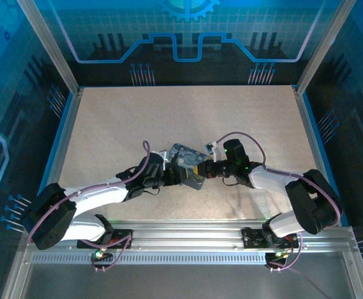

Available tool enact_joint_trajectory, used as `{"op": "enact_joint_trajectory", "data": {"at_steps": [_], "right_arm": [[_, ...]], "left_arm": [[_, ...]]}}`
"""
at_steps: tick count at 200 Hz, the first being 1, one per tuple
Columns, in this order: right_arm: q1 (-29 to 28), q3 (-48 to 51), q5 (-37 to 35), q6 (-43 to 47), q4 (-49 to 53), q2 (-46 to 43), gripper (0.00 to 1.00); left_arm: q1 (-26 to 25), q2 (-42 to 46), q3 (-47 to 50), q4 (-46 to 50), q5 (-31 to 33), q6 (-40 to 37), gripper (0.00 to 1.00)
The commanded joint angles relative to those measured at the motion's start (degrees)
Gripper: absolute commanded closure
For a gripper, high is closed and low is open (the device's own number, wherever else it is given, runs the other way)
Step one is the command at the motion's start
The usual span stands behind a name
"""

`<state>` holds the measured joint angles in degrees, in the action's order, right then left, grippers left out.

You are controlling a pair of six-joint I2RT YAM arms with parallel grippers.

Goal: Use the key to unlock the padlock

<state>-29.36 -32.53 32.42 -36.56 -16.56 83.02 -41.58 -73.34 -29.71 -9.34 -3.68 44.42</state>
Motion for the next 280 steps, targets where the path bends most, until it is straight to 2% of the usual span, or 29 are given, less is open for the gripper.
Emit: {"op": "enact_joint_trajectory", "data": {"at_steps": [1, 37, 81, 156, 209, 280], "right_arm": [[-1.13, 1.29, -3.02, -0.87, 5.77, 3.34, 0.97], [-1.32, 1.07, -3.25, -0.91, 5.57, 4.16, 0.96], [-1.31, 0.98, -3.16, -0.89, 5.4, 4.71, 0.96], [-1.31, 0.98, -3.34, -0.72, 5.21, 5.31, 0.96], [-1.31, 0.72, -3.07, -0.97, 4.58, 6.38, 0.96], [-1.31, 0.88, -2.81, -1.41, 3.82, 6.49, 0.96]], "left_arm": [[-0.4, 3.28, 2.94, 1.23, 0.27, -3.18, 0.22], [-2.76, 4.79, 4.82, 2.43, 2.73, -3.89, 0.23], [-3.14, 1.13, 5.62, -2.81, 3.54, -6.13, 0.3], [-5.09, -3.25, 6.32, -8.19, 10.83, -14.81, 0.32], [-5.5, -6.33, 5.6, -10.68, 9.69, -16.53, 0.33], [-5.44, -10.4, 2.89, -9.73, 10.92, -16.85, 0.4]]}}
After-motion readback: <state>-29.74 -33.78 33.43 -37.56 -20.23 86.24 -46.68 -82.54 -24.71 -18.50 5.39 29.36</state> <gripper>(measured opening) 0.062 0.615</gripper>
